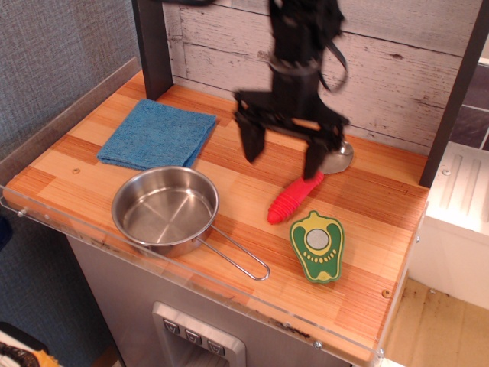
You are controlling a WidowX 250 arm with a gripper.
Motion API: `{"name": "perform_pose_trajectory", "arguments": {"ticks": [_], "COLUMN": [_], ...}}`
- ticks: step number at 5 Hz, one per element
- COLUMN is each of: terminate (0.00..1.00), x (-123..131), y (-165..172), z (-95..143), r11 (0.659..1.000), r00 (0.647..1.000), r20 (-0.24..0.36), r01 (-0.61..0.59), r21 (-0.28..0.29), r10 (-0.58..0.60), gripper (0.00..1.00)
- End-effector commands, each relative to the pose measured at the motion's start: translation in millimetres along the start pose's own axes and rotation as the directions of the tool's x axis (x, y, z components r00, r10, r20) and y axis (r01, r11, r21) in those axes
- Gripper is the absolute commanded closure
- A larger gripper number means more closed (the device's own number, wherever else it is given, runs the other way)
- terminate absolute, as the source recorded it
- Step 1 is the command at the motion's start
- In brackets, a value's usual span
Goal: Pick up the red spoon and place it on the right of the blue cloth behind the green bell pepper
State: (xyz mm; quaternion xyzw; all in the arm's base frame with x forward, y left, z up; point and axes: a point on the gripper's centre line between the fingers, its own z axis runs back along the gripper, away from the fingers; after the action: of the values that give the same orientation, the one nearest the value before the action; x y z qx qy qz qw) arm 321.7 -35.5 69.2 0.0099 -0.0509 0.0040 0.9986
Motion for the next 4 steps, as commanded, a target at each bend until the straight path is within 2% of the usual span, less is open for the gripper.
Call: {"name": "perform_pose_trajectory", "arguments": {"ticks": [1, 2, 3, 4], "terminate": [0.00, 0.00, 0.00, 0.00], "x": [-32, -40, -44, -47], "y": [42, 57, 61, 62], "z": [42, 36, 34, 34], "r11": [0.997, 0.997, 0.997, 0.998], "r00": [0.995, 0.996, 0.996, 0.997], "r20": [0.071, 0.045, 0.044, 0.043], "r01": [0.072, 0.076, 0.073, 0.068], "r21": [-0.005, 0.023, 0.035, -0.014], "r10": [-0.071, -0.077, -0.075, -0.067], "gripper": [0.00, 0.00, 0.00, 0.00]}}
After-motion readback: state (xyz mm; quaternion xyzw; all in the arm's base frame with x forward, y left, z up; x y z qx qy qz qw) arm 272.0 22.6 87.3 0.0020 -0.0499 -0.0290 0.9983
